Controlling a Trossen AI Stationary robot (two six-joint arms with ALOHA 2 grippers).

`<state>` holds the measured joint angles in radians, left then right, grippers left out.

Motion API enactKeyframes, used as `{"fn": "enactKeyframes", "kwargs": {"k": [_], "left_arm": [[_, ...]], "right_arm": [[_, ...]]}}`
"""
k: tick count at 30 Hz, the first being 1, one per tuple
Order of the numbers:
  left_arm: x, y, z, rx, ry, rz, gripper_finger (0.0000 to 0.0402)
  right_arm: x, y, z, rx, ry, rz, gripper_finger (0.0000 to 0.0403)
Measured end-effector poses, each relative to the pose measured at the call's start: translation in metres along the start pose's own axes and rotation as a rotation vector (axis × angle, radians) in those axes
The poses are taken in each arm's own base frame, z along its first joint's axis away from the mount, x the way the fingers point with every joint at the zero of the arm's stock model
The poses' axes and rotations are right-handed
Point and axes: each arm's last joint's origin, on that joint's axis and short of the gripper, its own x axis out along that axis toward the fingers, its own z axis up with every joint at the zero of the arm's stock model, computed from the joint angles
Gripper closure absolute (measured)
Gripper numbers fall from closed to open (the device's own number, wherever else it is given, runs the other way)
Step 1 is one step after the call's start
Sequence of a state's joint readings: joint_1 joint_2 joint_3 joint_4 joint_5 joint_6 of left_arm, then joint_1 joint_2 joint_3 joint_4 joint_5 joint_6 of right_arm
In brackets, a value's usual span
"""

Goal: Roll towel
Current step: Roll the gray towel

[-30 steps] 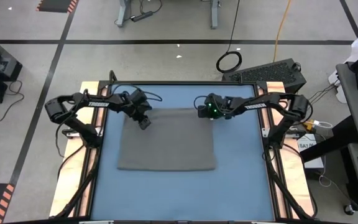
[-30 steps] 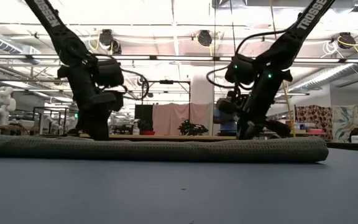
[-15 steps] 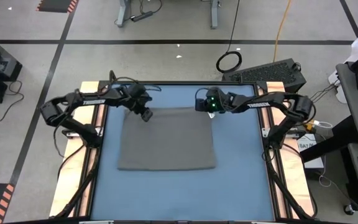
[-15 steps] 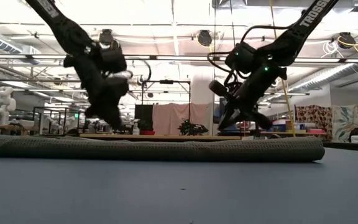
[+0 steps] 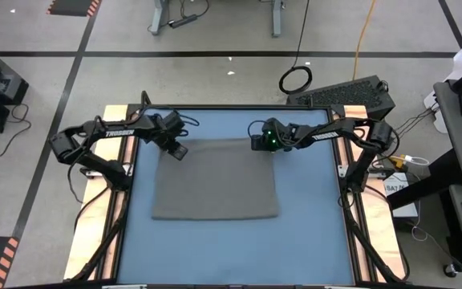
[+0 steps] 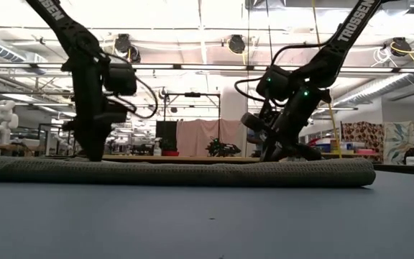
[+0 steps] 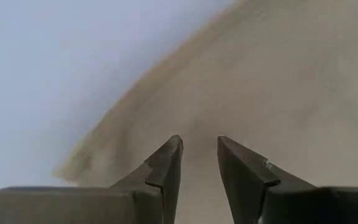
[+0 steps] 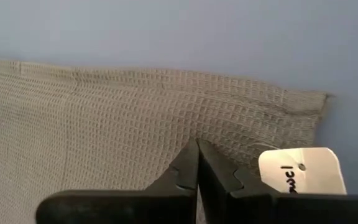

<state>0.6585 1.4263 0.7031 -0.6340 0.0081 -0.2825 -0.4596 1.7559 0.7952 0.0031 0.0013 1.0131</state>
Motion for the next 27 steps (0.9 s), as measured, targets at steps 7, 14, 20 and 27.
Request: {"fn": "enactKeyframes", "kwargs": {"k": [7,14,20,27], "left_arm": [[0.021,0.01,-0.01,-0.011,0.041,0.085,0.0291],[-0.013,0.007,0.01,-0.02,-0.056,0.154,0.0291],[-0.054,-0.004,0.023,-0.008,-0.182,0.031,0.0291],[-0.067,-0.039,0.007,0.141,-0.129,-0.265,0.0291]], "right_arm": [[0.0,-0.003,0.001,-0.011,0.028,-0.017,0.0403],[-0.025,0.012,0.009,-0.143,0.005,0.154,0.0403],[-0.055,0.032,0.006,-0.32,0.031,0.356,0.0403],[-0.063,0.053,-0.031,-0.486,0.123,0.454,0.0403]]}}
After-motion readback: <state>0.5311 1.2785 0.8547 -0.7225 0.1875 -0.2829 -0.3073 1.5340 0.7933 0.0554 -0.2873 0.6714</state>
